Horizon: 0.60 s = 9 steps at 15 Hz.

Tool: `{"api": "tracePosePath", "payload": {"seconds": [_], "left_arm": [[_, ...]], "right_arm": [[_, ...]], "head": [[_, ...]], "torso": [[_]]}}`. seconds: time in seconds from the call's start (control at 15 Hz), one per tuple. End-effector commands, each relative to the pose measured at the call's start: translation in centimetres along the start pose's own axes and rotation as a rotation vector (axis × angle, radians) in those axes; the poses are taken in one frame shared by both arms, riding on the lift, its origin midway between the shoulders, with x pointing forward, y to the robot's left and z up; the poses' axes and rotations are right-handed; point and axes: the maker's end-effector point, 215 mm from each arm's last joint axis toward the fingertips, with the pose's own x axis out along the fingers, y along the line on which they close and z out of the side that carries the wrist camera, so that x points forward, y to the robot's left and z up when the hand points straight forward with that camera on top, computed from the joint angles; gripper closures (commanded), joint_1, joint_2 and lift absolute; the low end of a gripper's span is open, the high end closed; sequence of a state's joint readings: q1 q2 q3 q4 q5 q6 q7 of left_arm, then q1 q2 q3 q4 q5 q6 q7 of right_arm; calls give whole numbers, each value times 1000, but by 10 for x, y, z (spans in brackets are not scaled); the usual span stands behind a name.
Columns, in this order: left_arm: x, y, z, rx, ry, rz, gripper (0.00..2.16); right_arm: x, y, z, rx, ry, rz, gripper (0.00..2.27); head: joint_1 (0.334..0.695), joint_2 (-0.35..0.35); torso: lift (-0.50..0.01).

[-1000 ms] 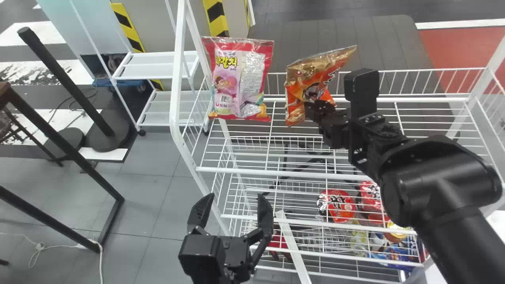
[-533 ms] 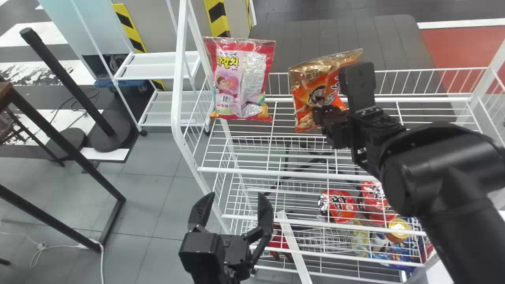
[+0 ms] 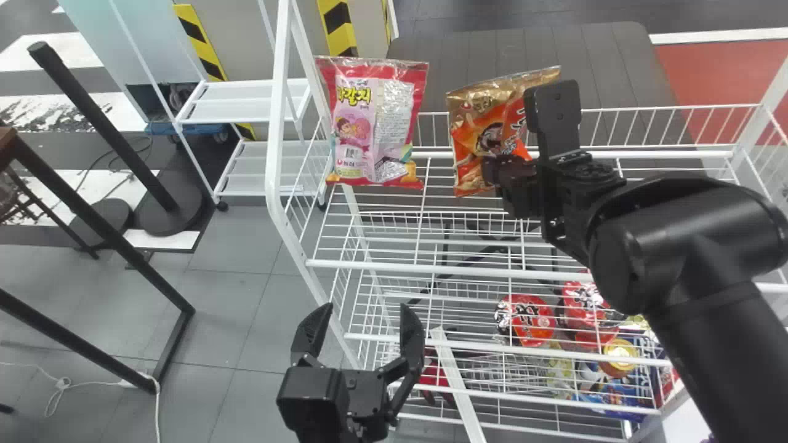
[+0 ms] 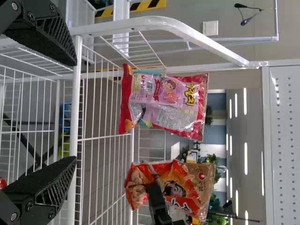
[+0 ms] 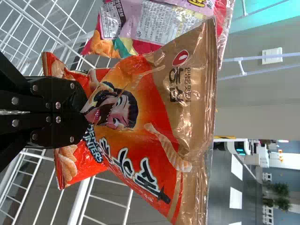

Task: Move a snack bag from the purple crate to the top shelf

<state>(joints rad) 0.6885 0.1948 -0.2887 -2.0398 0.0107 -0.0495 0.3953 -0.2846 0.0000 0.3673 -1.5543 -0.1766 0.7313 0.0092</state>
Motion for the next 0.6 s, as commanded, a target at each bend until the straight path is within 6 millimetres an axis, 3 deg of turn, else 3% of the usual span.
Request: {"api": "tracePosePath", "payload": {"seconds": [0.0,0.27,0.33,0.53], "left_arm": [[-1,1,0,-3,-6,4,103],[-2,1,-1,-3,-6,4,103],[-2,1,-1,-3,-6,4,103],[-2,2,-1,-2,-8,5,103]], "right_arm": [[7,2,-3,30,-19,15,1652],[12,-1,-8,45,-30,13,1632],[13,-2,-6,50,-40,13,1443],[18,-9,-2,70,-55,9,1403]], "head": [[695,188],[695,194],[695,193],[695,190]], "torso": [[0],[0],[0],[0]]}}
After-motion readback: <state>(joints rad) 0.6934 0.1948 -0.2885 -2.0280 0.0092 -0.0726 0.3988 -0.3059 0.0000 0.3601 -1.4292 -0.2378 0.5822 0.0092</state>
